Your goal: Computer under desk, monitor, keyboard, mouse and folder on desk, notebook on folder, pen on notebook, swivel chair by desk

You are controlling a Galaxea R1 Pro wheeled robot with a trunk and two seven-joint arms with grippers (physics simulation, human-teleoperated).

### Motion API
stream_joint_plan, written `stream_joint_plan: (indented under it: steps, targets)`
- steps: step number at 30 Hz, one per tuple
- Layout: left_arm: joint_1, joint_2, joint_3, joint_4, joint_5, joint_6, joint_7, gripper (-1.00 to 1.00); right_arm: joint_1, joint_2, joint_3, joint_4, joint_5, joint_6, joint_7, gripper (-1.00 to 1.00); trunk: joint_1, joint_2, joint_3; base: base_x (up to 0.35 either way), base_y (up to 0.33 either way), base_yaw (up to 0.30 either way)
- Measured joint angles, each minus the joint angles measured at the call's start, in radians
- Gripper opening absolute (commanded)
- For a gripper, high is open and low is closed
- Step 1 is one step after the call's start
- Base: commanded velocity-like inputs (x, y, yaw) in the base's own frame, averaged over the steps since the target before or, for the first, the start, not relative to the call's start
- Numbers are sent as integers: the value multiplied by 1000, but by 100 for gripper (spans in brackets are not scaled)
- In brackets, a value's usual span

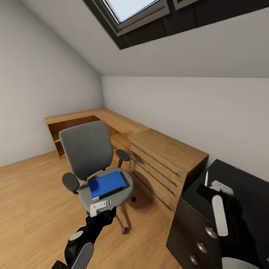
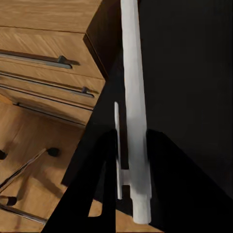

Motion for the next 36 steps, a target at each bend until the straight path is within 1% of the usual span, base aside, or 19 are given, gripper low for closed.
stream_joint_plan:
  steps: [2, 4, 6, 7, 11, 12, 15, 21, 23, 25, 26, 30, 32, 34, 36]
  targets:
    - [0, 0, 0, 0, 0, 0, 0, 100, -2, 0, 5, 34, 20, 0, 0, -100, 0, 0, 0, 0, -21, 0]
    - [0, 0, 0, 0, 0, 0, 0, 100, -4, -1, 8, 61, 28, 0, 0, -100, 0, 0, 0, 0, -11, 0]
    - [0, 0, 0, 0, 0, 0, 0, 100, -6, -4, 9, 86, 33, 0, 0, -100, 0, 0, 0, 0, -4, 0]
    - [0, 0, 0, 0, 1, 0, 0, 100, -9, -13, 11, 111, 36, -1, 0, -100, 0, 0, 0, 0, -2, 0]
    - [0, 0, 0, 0, 1, 0, 0, 100, -14, -20, 12, 160, 36, -3, -1, -100, 0, 0, 0, 0, -1, 0]
    - [0, 0, 0, 0, 1, 0, 0, 100, -21, -23, 12, 180, 37, -5, 0, -100, 0, 0, 0, 0, 0, 0]
    - [0, 0, 0, 0, 2, 0, 0, 100, -57, -40, 13, 271, 50, -45, 0, -100, 0, 0, 0, 0, 0, 0]
    - [0, 0, -1, 0, 0, -1, 0, 100, -65, -43, 13, 298, 58, -58, 0, -100, 0, 0, 0, 85, 0, 0]
    - [0, 0, -1, 0, 0, -1, 0, 100, -80, -50, 13, 327, 62, -70, -1, -100, 0, 0, 0, 17, 0, 0]
    - [0, 0, -1, 0, 0, 0, 0, 100, -104, -69, 11, 391, 66, -102, 0, -100, 0, 0, 0, 6, 0, 0]
    - [0, 0, -1, 0, 0, 0, 0, 100, -115, -74, 11, 414, 67, -111, 0, -100, 0, 0, 0, 3, 0, 0]
    - [0, 0, -1, 0, 1, 0, 0, 100, -147, -82, 11, 488, 72, -138, 0, -100, 0, 0, 0, 1, 0, 0]
    - [0, 0, -1, 0, 1, 0, 0, 100, -171, -86, 11, 540, 83, -171, 0, -100, 0, 0, 0, 0, 0, 0]
    - [0, 0, -1, 0, 1, 0, 0, 100, -191, -97, 11, 592, 97, -203, 0, -100, 0, 0, 0, 0, 0, 0]
    - [0, 0, -1, 0, 1, 0, 0, 100, -203, -103, 10, 623, 103, -218, 0, -100, 0, 0, 0, 0, 0, 0]
